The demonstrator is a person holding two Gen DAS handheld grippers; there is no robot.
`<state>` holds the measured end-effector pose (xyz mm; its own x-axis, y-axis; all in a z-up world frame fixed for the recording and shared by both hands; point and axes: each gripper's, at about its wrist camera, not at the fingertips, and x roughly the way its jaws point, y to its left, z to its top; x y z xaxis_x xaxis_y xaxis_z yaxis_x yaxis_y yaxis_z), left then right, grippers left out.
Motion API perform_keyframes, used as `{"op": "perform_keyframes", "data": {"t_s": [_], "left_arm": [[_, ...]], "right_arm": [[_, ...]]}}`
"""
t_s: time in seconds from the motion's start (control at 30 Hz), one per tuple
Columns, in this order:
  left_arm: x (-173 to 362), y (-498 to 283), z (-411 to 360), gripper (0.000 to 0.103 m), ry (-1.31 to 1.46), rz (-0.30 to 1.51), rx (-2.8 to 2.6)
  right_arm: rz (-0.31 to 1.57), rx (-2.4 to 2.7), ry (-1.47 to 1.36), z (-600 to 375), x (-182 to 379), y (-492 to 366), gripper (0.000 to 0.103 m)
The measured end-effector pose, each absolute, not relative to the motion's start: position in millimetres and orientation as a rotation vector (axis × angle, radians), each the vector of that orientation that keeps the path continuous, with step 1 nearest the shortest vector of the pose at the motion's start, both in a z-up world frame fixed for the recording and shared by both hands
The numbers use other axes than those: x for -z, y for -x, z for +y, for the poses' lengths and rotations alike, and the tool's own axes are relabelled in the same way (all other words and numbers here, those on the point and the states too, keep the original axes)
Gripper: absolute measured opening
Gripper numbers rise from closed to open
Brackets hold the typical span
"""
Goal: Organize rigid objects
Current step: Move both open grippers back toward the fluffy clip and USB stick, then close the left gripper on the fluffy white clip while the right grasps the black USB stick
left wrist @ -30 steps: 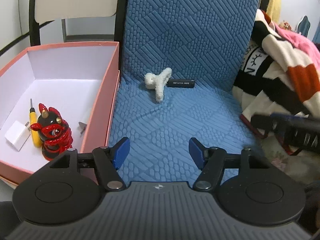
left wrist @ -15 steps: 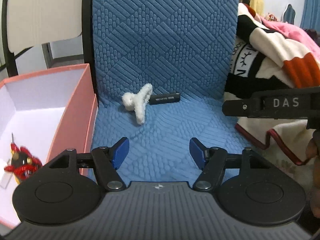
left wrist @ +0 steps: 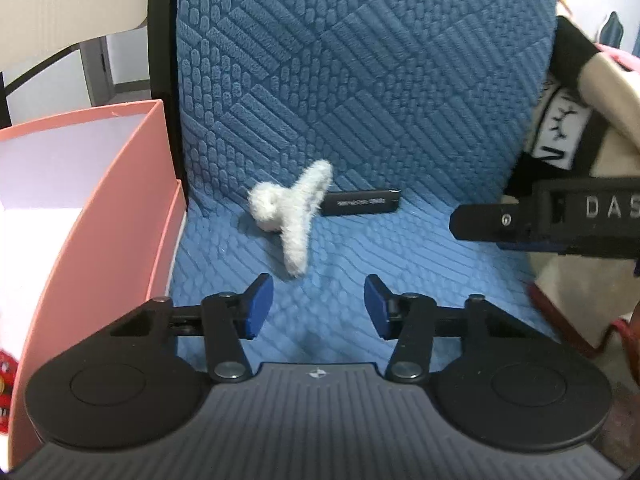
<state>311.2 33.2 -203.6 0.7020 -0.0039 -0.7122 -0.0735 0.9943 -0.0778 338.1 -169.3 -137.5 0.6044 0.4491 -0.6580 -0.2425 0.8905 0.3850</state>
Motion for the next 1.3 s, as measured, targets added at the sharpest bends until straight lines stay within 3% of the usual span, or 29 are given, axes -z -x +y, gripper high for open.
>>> {"op": "perform_keyframes", "data": {"t_s": [0.17,0.4,0.47,0.53,0.6,0.67,0.7,1.3], "left_arm": [[213.4,-331.0,47.1,0.042,0.146,0.804,-0.066],[230.6,-353.7,58.4,0.038,0.189,0.830,-0.081],[237.1,-356.9,62.6,0.038,0.227,0.844,-0.069],[241.0,-358.8,63.2,0.035,0.226,0.848,-0.073],[241.9,-359.5,61.9,0.022,0.197,0.838,-0.091],[243.9,-361.8,61.6,0.015,0.185,0.843,-0.106],[245.6,-363.2,62.6,0.012,0.186,0.849,-0.110],[242.2,-360.5,70.3,0.011,0.206,0.855,-0.127]], "right_arm": [[0.864,-0.415,-0.237,-153.5,151.0,-368.4,0.051],[0.892,-0.415,-0.196,-133.6,167.8,-394.1,0.051],[0.883,-0.419,-0.189,-130.2,169.5,-397.3,0.063],[0.875,-0.425,-0.180,-127.1,171.9,-401.4,0.066],[0.878,-0.424,-0.175,-123.5,175.1,-407.1,0.068],[0.863,-0.415,-0.174,-120.9,178.1,-412.4,0.086],[0.852,-0.409,-0.172,-120.3,179.7,-415.2,0.088],[0.880,-0.336,-0.042,-91.8,219.3,-451.1,0.088]]}}
